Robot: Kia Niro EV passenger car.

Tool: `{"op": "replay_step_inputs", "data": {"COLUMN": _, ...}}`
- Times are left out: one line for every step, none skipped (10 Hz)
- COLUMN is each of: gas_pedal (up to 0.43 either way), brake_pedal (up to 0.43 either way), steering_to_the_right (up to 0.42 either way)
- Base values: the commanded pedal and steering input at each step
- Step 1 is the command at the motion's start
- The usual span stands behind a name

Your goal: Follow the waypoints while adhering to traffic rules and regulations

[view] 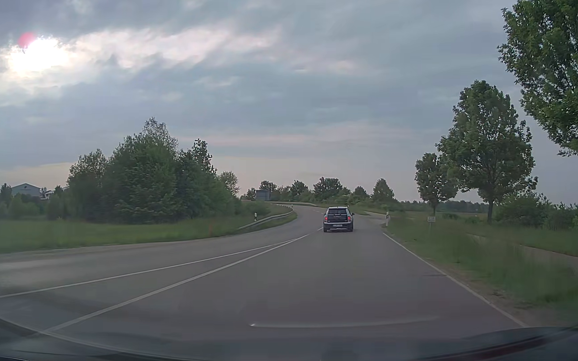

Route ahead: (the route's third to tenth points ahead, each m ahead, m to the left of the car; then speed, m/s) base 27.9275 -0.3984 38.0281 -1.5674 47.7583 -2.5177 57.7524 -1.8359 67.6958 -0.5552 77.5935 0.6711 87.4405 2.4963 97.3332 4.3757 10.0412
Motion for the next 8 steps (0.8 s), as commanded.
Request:
{"op": "replay_step_inputs", "data": {"gas_pedal": 0.228, "brake_pedal": 0.000, "steering_to_the_right": 0.062}}
{"op": "replay_step_inputs", "data": {"gas_pedal": 0.240, "brake_pedal": 0.000, "steering_to_the_right": 0.056}}
{"op": "replay_step_inputs", "data": {"gas_pedal": 0.260, "brake_pedal": 0.000, "steering_to_the_right": 0.052}}
{"op": "replay_step_inputs", "data": {"gas_pedal": 0.268, "brake_pedal": 0.000, "steering_to_the_right": 0.048}}
{"op": "replay_step_inputs", "data": {"gas_pedal": 0.268, "brake_pedal": 0.000, "steering_to_the_right": 0.045}}
{"op": "replay_step_inputs", "data": {"gas_pedal": 0.268, "brake_pedal": 0.000, "steering_to_the_right": 0.040}}
{"op": "replay_step_inputs", "data": {"gas_pedal": 0.268, "brake_pedal": 0.000, "steering_to_the_right": 0.037}}
{"op": "replay_step_inputs", "data": {"gas_pedal": 0.268, "brake_pedal": 0.000, "steering_to_the_right": 0.031}}
